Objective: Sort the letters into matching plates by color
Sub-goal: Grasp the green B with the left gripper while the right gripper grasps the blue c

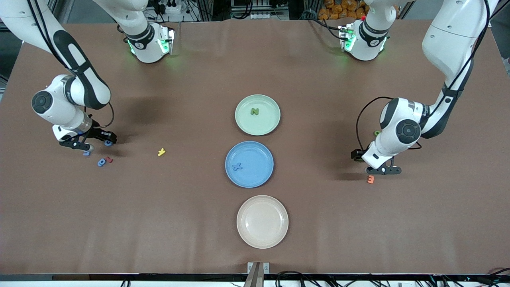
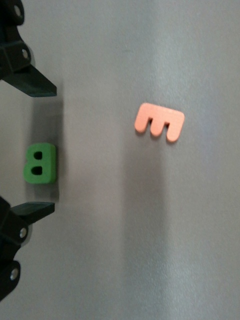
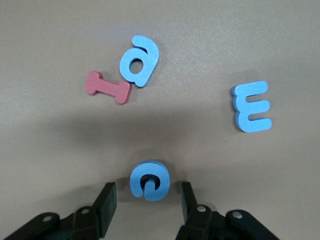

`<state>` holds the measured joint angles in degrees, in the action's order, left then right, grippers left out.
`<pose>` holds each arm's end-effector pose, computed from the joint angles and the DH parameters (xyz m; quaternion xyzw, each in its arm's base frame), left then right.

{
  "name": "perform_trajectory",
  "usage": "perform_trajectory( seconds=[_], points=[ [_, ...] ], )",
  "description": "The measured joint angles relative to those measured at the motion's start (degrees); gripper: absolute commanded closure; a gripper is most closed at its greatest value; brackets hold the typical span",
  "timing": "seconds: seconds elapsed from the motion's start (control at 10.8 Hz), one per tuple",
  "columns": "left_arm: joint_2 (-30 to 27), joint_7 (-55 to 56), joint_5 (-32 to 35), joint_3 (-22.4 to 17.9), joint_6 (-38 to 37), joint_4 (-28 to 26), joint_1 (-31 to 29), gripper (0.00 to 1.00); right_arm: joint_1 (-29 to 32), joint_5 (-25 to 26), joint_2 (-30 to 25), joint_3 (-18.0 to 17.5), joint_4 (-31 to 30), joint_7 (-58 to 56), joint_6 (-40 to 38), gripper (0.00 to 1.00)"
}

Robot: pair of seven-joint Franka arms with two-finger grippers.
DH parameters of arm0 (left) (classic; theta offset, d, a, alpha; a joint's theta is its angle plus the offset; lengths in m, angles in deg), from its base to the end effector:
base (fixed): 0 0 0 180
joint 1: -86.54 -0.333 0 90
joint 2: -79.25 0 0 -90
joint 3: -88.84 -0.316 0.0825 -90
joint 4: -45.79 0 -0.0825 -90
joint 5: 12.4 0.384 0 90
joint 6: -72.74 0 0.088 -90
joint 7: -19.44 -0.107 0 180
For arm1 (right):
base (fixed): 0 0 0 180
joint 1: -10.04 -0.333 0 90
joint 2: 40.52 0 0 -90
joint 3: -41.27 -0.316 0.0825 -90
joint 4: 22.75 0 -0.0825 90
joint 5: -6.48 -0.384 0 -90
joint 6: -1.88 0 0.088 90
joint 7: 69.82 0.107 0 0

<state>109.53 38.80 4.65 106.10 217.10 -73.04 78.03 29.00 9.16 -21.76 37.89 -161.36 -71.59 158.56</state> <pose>0.5735 -0.0920 0.1766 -0.9996 0.0133 0.0195 0.0128 0.4733 -0.1286 0.1752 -0.9949 0.1003 0.0054 0.0012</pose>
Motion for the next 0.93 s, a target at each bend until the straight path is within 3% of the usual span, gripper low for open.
perform_trajectory(
  seconds=[0.56,0.93],
  points=[
    [0.68,0.88,0.00,0.00,0.17,0.81,0.36,0.15,0.10,0.17,0.43,0.06,0.03,-0.13,0.34,0.72],
    [0.74,3.69,0.00,0.01,0.17,0.31,1.06,0.24,0.16,0.95,0.38,0.03,0.04,-0.17,0.34,0.76]
  ],
)
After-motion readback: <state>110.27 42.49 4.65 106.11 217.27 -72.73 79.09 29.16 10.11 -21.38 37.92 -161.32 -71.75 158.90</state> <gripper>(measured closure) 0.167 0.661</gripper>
